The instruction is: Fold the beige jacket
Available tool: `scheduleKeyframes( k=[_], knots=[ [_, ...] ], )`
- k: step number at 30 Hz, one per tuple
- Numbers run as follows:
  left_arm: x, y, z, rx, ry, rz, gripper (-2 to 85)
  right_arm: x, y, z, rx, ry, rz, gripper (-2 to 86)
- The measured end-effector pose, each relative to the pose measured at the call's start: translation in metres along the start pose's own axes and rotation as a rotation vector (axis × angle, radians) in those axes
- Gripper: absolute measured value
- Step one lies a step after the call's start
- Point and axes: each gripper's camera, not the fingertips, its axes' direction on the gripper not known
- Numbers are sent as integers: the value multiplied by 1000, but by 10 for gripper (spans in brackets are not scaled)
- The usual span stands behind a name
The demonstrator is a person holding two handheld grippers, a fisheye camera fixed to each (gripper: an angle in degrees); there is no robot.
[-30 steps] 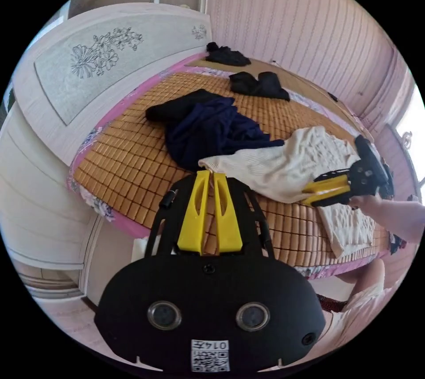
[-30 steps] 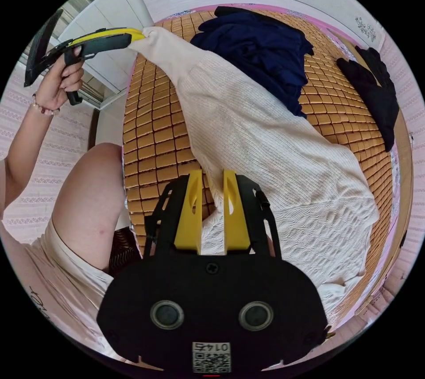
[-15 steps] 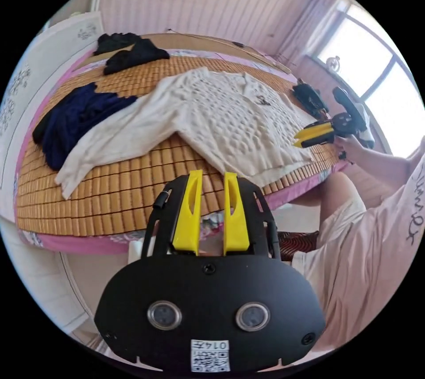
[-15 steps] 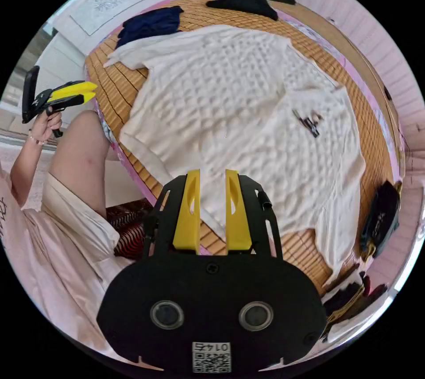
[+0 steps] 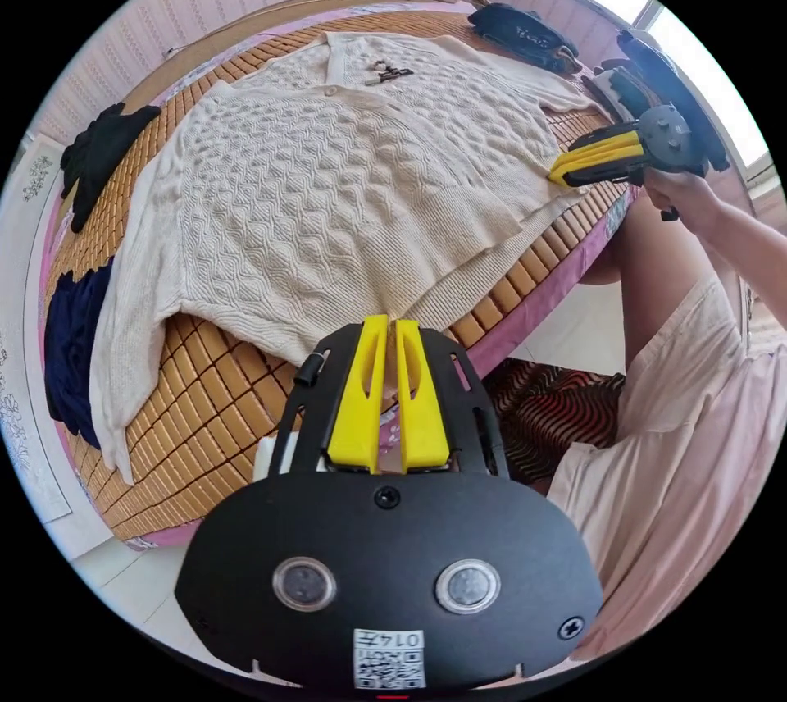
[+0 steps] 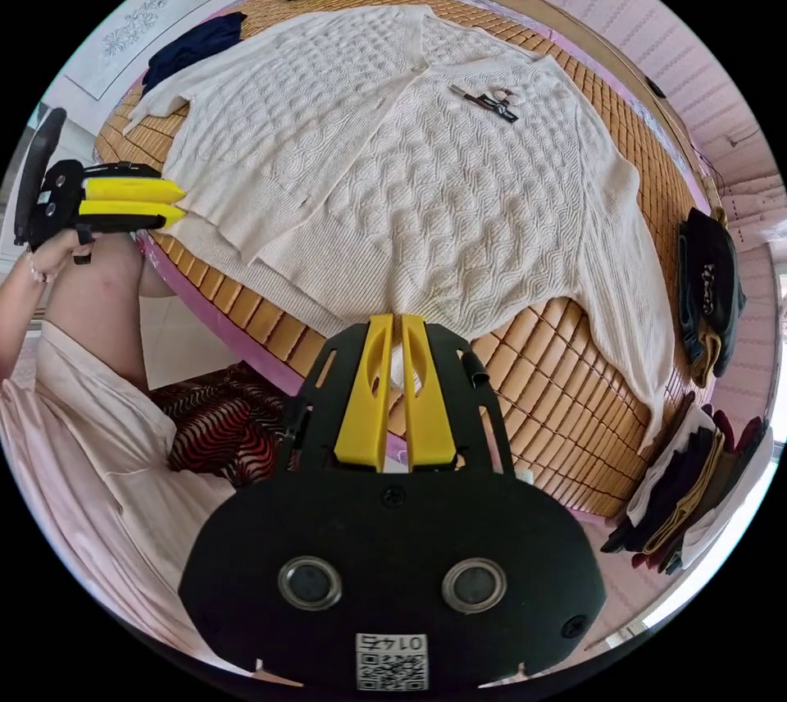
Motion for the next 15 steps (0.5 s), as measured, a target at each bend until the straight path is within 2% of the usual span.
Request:
scheduleKeyframes(
  k=[6,10,13,15],
  knots=[
    [8,7,-1,-71,11,57,0,-3,17,-4,-29,-92,-20,5],
    [8,7,-4,-112,65,80,43,-3,28,-7,-45,-107,-10,6],
    [1,11,-14,-129,46,50,58,-3,40,-37,173,-195,43,15],
    [-4,15,-23,-105,-6,41,57,-11,36,-44,217,-314,17,41]
  ],
)
